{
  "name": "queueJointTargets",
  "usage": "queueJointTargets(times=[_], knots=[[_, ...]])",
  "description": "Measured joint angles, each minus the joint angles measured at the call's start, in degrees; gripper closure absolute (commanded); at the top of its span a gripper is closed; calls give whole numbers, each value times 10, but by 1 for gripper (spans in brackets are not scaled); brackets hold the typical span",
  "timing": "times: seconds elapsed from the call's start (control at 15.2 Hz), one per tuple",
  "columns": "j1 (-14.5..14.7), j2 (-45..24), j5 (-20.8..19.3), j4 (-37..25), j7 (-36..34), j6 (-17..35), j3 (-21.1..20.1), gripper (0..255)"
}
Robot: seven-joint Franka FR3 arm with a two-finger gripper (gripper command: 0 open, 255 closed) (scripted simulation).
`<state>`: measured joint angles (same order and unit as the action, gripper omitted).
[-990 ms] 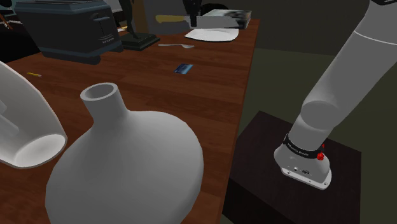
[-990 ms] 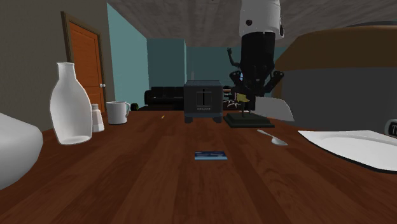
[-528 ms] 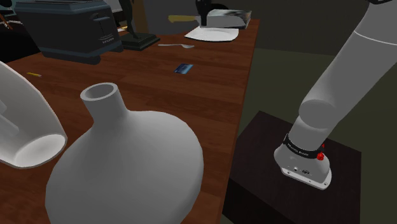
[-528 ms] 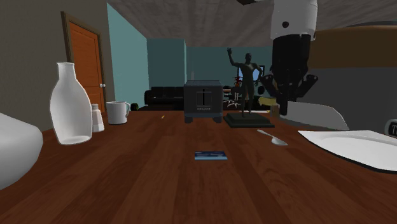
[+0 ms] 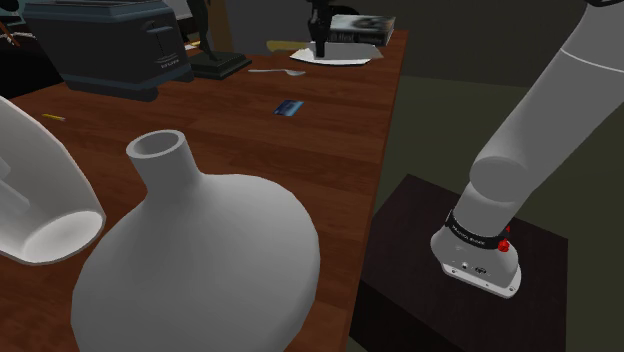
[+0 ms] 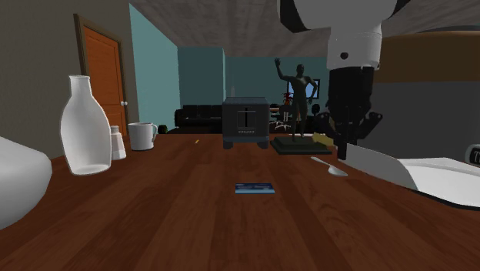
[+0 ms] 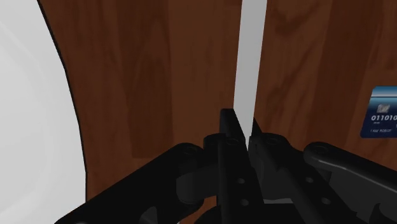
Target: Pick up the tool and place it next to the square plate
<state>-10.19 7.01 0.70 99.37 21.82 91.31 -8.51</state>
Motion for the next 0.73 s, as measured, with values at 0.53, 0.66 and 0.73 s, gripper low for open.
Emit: queueJointTargets(times=[0.53, 0.66, 0.73], knots=[[0, 9, 1, 70, 0, 61, 0, 255], [0, 11, 2, 85, 1, 74, 0, 255], [1, 11, 2, 88, 1, 77, 0, 255]])
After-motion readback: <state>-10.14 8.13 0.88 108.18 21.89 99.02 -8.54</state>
